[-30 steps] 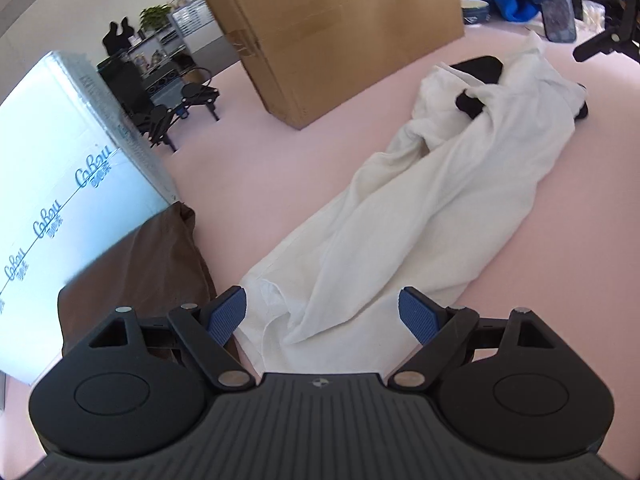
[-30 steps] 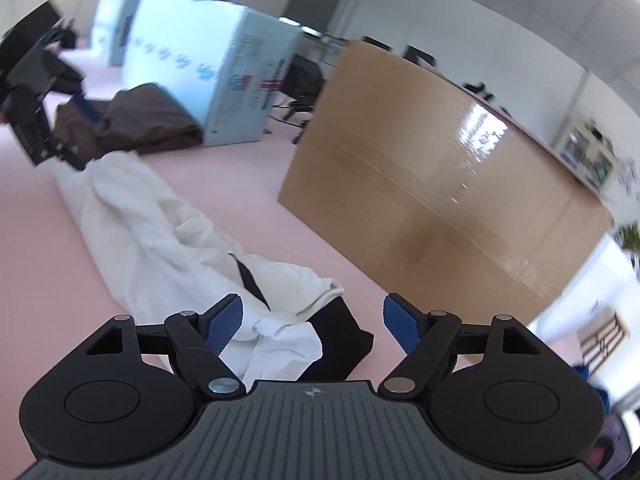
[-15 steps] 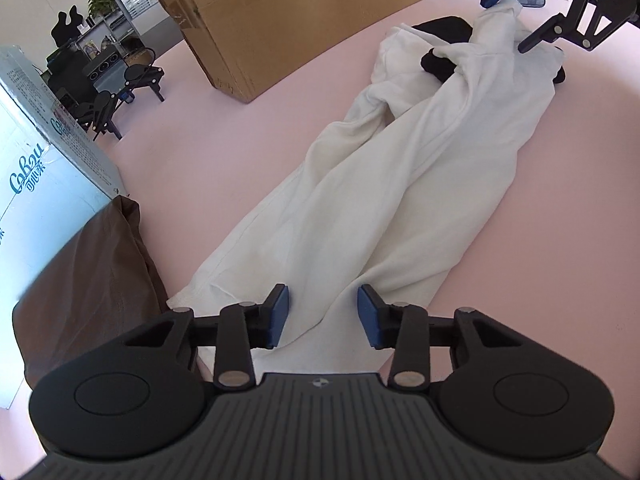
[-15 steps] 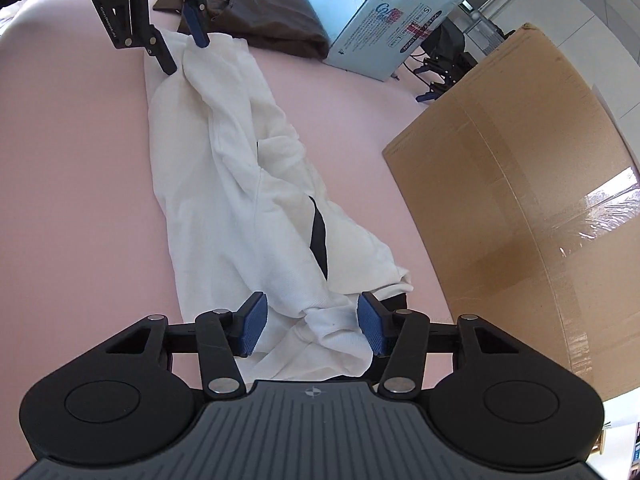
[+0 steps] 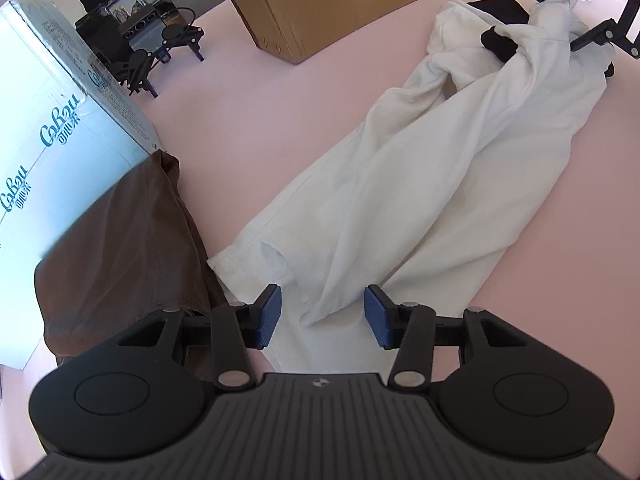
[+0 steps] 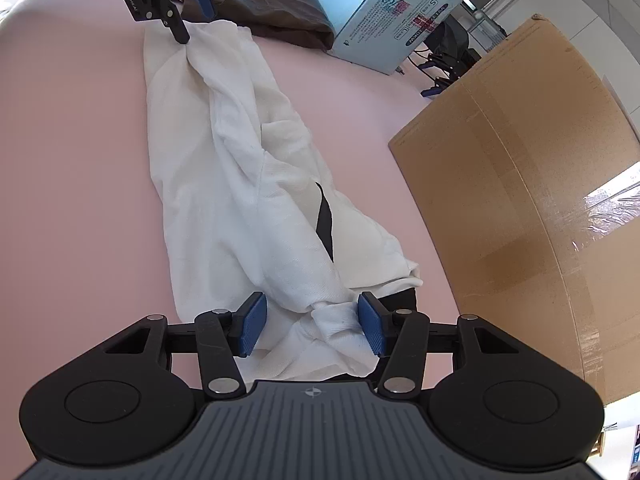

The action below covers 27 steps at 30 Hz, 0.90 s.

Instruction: Fold clothes

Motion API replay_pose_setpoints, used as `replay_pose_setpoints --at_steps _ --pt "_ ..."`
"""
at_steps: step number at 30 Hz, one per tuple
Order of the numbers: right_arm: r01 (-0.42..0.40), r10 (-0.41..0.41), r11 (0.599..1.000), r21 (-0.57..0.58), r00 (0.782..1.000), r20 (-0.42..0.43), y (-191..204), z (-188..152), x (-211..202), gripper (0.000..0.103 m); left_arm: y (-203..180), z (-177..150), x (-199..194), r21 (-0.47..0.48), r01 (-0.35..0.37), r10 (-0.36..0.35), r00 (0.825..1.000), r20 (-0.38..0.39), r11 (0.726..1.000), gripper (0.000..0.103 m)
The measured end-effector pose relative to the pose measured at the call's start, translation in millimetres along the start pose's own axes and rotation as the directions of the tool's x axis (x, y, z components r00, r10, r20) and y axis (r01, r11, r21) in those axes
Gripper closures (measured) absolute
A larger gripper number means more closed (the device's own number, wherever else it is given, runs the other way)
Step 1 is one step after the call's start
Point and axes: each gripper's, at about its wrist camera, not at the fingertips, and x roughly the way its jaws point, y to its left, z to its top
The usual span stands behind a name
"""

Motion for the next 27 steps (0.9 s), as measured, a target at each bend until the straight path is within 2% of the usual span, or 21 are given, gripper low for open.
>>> replay_pose_setpoints --at_steps 4,7,8,9,11,17,22,27 --pt "-0.003 0.003 1.000 0.001 1.000 0.021 0.4 1.5 0.8 0.055 8.1 6.0 4.5 -0.074 0.048 -0.047 0.999 0.011 0.996 0.066" --pt "-0.011 0.010 1.000 0.025 0.999 0.044 -2.3 -1.0 0.4 0.056 18.1 6.3 4.6 -0.163 0.092 -0.089 0.996 0.023 0.982 0.078" --pt "-0.011 0.010 0.999 0.034 0.999 0.047 -3.3 -2.3 0.9 0.060 19.4 5.7 1.7 -0.177 0.099 -0.093 0.995 0.040 0.979 0.086" --pt "-0.012 0.010 0.999 0.043 0.999 0.050 -4.2 -3.6 1.4 0.064 20.5 5.3 -1.2 -0.191 0.105 -0.096 0.994 0.056 0.976 0.088" --pt "-0.018 0.015 0.998 0.052 0.999 0.052 -5.3 -6.8 2.0 0.077 20.4 4.2 -11.5 -0.209 0.095 -0.077 0.993 0.094 0.973 0.088" --pt "-0.050 0.045 0.996 0.068 0.996 0.080 -4.8 -12.3 -5.9 0.091 13.6 -0.2 -38.3 -0.243 0.081 -0.038 0.984 0.175 0.967 0.092" --pt "-0.060 0.050 0.995 0.082 0.991 0.120 -0.9 -12.6 -22.2 0.093 7.2 -4.3 -59.8 -0.267 0.084 -0.021 0.973 0.230 0.960 0.092" --pt "-0.069 0.058 0.995 0.066 0.985 0.165 14.0 -12.4 -51.7 0.094 2.3 -18.2 -88.7 -0.353 0.132 -0.036 0.963 0.265 0.926 0.093"
